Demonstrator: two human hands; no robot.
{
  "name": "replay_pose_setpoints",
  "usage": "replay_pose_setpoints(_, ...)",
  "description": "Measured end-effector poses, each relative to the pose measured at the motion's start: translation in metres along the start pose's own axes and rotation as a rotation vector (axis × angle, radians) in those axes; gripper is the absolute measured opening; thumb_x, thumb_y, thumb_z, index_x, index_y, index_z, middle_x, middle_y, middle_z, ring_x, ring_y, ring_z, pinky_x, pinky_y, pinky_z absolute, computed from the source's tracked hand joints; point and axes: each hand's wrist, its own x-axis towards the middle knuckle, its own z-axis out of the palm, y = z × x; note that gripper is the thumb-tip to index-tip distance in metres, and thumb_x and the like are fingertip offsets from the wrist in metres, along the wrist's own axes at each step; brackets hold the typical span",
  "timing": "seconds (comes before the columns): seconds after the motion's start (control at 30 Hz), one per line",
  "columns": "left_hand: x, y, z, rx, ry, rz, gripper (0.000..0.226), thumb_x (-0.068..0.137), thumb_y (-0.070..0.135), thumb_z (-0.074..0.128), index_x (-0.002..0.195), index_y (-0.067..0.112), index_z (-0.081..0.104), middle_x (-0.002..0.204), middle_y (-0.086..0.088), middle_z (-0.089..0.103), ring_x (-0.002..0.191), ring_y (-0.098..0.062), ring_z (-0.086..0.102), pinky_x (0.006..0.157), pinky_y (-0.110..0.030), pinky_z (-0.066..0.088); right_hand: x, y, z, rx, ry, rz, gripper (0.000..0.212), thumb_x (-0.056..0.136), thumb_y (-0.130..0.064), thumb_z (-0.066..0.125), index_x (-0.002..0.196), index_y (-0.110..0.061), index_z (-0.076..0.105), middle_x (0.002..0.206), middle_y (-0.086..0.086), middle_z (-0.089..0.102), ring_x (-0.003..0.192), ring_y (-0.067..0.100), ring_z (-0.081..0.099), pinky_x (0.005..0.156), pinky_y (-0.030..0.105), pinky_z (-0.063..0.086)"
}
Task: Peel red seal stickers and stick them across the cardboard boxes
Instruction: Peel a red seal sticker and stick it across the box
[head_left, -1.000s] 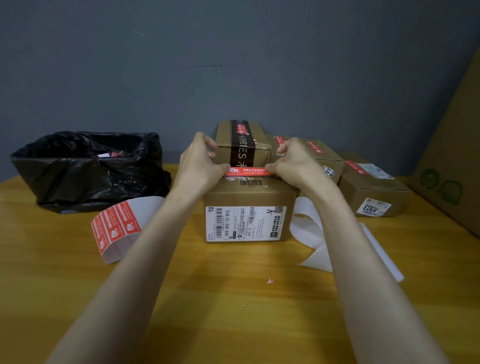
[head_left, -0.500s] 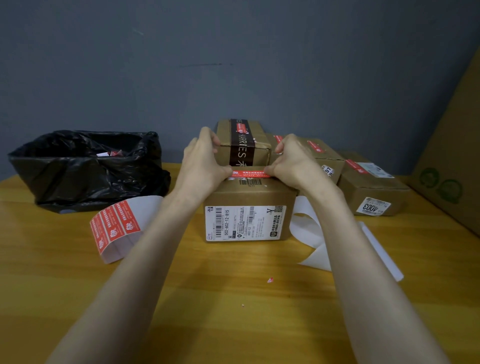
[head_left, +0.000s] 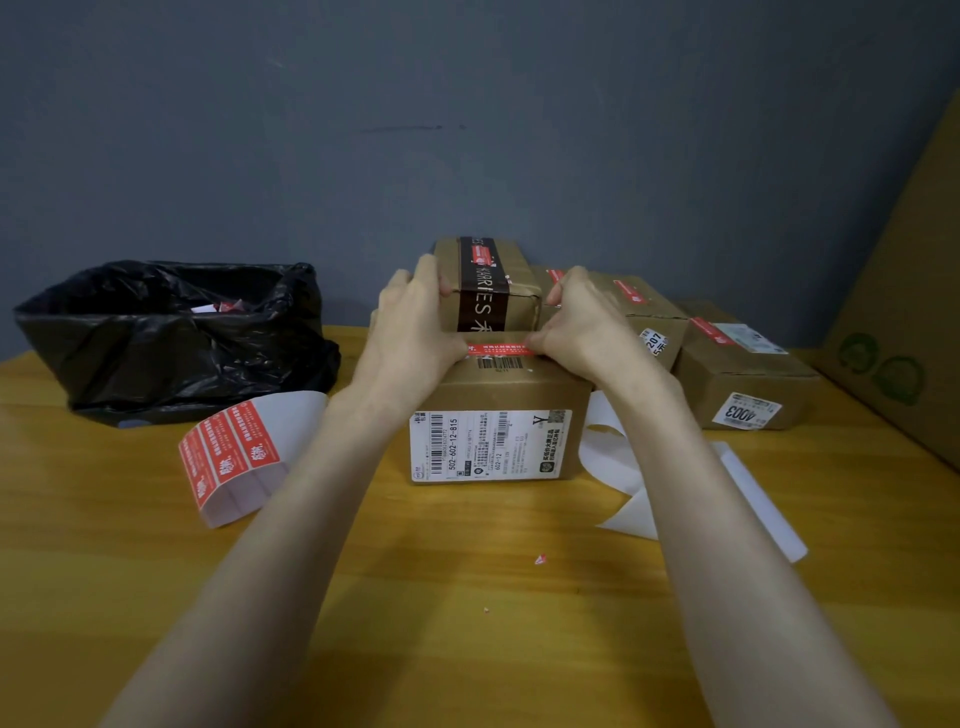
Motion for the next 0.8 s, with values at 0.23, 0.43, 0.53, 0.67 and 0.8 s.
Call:
replay_pose_setpoints(0.23, 0.001, -0.001, 0.004, 0.074, 0.015, 0.038, 0.037, 0.074, 0.008, 0.071, 0.093, 0.020, 0.041, 0.099, -0.001, 0.044, 0.092, -0.026, 0.052, 0.070, -0.029, 0.037, -0.009, -0.005, -0.003, -0.083, -0.010, -0.051, 0.026, 0.079, -0.013, 0.066, 0.095, -0.015, 0.045, 0.099, 0.005, 0.048, 0.091, 0.020, 0.043, 0.063, 0.027, 0.031)
replay_pose_setpoints(0.43, -0.002, -0.002, -0.002, 0.171, 0.014, 0.054, 0.033, 0.073, 0.018, 0.073, 0.091, 0.019, 0.046, 0.099, -0.002, 0.047, 0.096, -0.025, 0.052, 0.081, -0.037, 0.045, -0.009, -0.001, -0.006, -0.097, 0.001, -0.052, 0.028, 0.075, -0.022, 0.071, 0.088, -0.015, 0.047, 0.106, 0.007, 0.053, 0.088, 0.021, 0.048, 0.052, 0.024, 0.030)
replay_pose_setpoints(0.53, 0.002, -0.008, -0.006, 0.109, -0.025, -0.019, 0.030, 0.072, 0.025, 0.074, 0.090, 0.019, 0.052, 0.096, 0.001, 0.051, 0.097, -0.022, 0.053, 0.086, -0.041, 0.046, -0.007, 0.004, -0.008, -0.072, -0.002, -0.063, 0.029, 0.074, -0.026, 0.073, 0.085, -0.018, 0.047, 0.105, 0.005, 0.055, 0.089, 0.019, 0.048, 0.053, 0.023, 0.031)
replay_pose_setpoints(0.67, 0.004, -0.011, -0.004, -0.083, -0.094, -0.124, 0.024, 0.080, 0.031, 0.069, 0.092, 0.016, 0.055, 0.085, 0.004, 0.053, 0.088, -0.014, 0.053, 0.072, -0.026, 0.039, -0.011, -0.001, -0.007, -0.074, 0.001, -0.068, 0.038, 0.080, -0.041, 0.069, 0.095, -0.015, 0.046, 0.100, 0.000, 0.050, 0.091, 0.017, 0.046, 0.066, 0.028, 0.034)
replay_pose_setpoints(0.8, 0.001, -0.008, 0.000, -0.053, -0.110, -0.133, 0.038, 0.077, 0.042, 0.071, 0.096, 0.014, 0.054, 0.090, 0.002, 0.054, 0.092, -0.017, 0.053, 0.081, -0.034, 0.046, -0.012, -0.007, 0.003, -0.142, -0.019, -0.057, 0.062, 0.075, -0.050, 0.071, 0.113, -0.009, 0.044, 0.110, 0.005, 0.053, 0.106, 0.024, 0.051, 0.073, 0.032, 0.038)
